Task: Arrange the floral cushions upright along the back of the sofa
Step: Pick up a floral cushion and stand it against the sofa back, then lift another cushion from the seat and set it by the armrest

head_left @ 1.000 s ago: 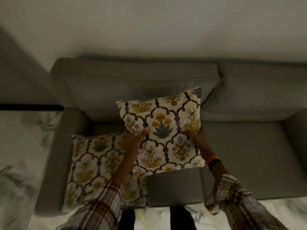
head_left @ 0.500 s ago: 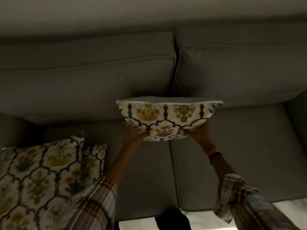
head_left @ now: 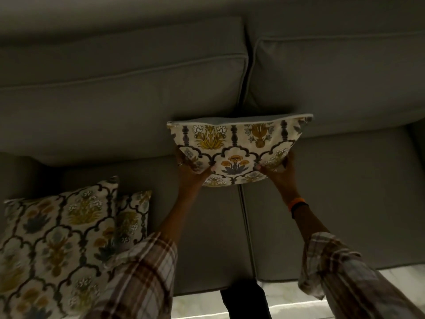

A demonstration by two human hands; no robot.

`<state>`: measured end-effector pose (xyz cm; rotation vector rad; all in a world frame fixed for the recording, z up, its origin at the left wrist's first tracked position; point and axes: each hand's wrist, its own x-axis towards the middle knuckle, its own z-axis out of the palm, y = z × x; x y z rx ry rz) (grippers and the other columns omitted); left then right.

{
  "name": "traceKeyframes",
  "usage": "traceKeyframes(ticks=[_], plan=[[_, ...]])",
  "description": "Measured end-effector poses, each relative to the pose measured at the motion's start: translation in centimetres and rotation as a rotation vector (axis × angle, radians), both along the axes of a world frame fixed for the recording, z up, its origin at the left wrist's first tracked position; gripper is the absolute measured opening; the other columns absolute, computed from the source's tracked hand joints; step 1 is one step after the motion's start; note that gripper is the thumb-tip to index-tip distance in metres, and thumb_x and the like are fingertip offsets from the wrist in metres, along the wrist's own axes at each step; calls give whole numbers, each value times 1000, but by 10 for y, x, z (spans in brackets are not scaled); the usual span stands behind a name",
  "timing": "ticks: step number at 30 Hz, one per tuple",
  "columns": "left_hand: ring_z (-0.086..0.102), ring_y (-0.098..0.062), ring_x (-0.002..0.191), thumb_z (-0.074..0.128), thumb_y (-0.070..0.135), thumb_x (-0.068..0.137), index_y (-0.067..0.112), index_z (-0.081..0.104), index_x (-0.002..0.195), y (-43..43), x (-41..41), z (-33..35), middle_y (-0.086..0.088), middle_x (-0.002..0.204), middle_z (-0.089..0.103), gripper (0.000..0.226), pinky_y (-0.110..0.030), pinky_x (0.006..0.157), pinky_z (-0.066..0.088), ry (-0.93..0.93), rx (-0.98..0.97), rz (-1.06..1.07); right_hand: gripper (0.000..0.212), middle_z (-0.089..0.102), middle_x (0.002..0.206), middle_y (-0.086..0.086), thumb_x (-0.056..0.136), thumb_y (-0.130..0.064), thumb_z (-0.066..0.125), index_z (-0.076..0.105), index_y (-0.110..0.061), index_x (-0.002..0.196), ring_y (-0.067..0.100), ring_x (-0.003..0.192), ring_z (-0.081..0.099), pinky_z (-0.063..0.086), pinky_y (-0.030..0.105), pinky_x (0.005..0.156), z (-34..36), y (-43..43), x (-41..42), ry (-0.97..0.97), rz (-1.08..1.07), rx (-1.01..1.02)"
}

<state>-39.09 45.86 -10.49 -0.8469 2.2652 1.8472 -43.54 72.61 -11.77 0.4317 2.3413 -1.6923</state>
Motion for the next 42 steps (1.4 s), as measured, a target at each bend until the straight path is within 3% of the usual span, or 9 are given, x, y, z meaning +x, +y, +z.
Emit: traceKeyframes(ticks=[2, 5, 16, 19, 22, 30, 35, 40, 42], plan=[[44, 11, 130, 92, 13, 70, 9, 18, 156, -6, 17, 0, 1, 157, 34, 113, -3, 102, 39, 2, -74, -56, 105, 49, 155, 4, 72, -12, 97, 35, -14, 157, 18, 142, 50, 46, 37, 116, -2, -17, 23, 5, -79, 65], [32, -21, 147, 90, 43, 69, 25, 10, 160, -37, 56, 5, -7, 164, 24, 122, -38, 119, 34, -89, -148, -95, 103, 42, 160, 7, 77, -17, 94, 33, -10, 160, 22, 147, 42, 37, 40, 121, -3, -61, 72, -115, -165, 107], [26, -41, 148, 46, 58, 85, 15, 22, 156, -303, 237, 13, -21, 160, 29, 86, -63, 122, 16, -254, -745, -148, 72, 59, 143, 7, 95, -23, 79, 41, -14, 156, 32, 135, 55, 49, 43, 108, -4, -380, 237, -417, 306, -68], [28, -40, 146, 53, 65, 84, 12, 24, 156, -382, 284, 4, -20, 159, 27, 93, -62, 119, 22, -348, -685, 35, 113, 58, 145, 8, 76, -55, 88, 27, -21, 164, 33, 133, 57, 49, 50, 110, -3, -450, 268, -453, 292, -110], [21, -38, 150, 69, 72, 74, 17, 5, 159, -431, 304, -10, -14, 165, 14, 119, -60, 120, 22, -543, -516, 119, 131, 31, 171, 4, 77, -43, 92, 0, -26, 170, 30, 154, 38, 36, 53, 124, -5, -482, 277, -463, 208, -151], [38, -29, 145, 84, 84, 28, 30, 13, 158, -482, 302, -34, -5, 163, 30, 158, -55, 117, 36, -543, 40, 320, 96, 56, 118, -11, 84, -11, 82, 27, -3, 162, 13, 124, 45, 51, 9, 82, 25, -484, 252, -434, 262, -167], [46, -24, 139, 92, 63, 47, 27, 26, 153, -435, 284, 22, -4, 154, 44, 130, -42, 114, 40, -258, -123, 297, 118, 25, 169, -14, 75, -38, 95, 21, -30, 167, 12, 156, 29, 30, 43, 125, 42, -450, 244, -249, 185, -129], [39, -18, 139, 95, 50, 56, 20, 28, 153, -339, 249, 52, 3, 151, 39, 122, -35, 116, 32, -110, -169, 215, 88, 67, 137, -16, 72, -17, 93, 51, -29, 148, -4, 120, 68, 62, 28, 97, 69, -358, 208, -144, 221, -177], [37, -23, 144, 84, 76, 48, 21, 29, 153, -280, 233, 47, -2, 158, 36, 131, -42, 121, 32, -74, -194, 143, 89, 67, 138, -11, 75, -4, 91, 49, -21, 151, 0, 120, 70, 63, 26, 94, 80, -294, 188, -90, 201, -145]])
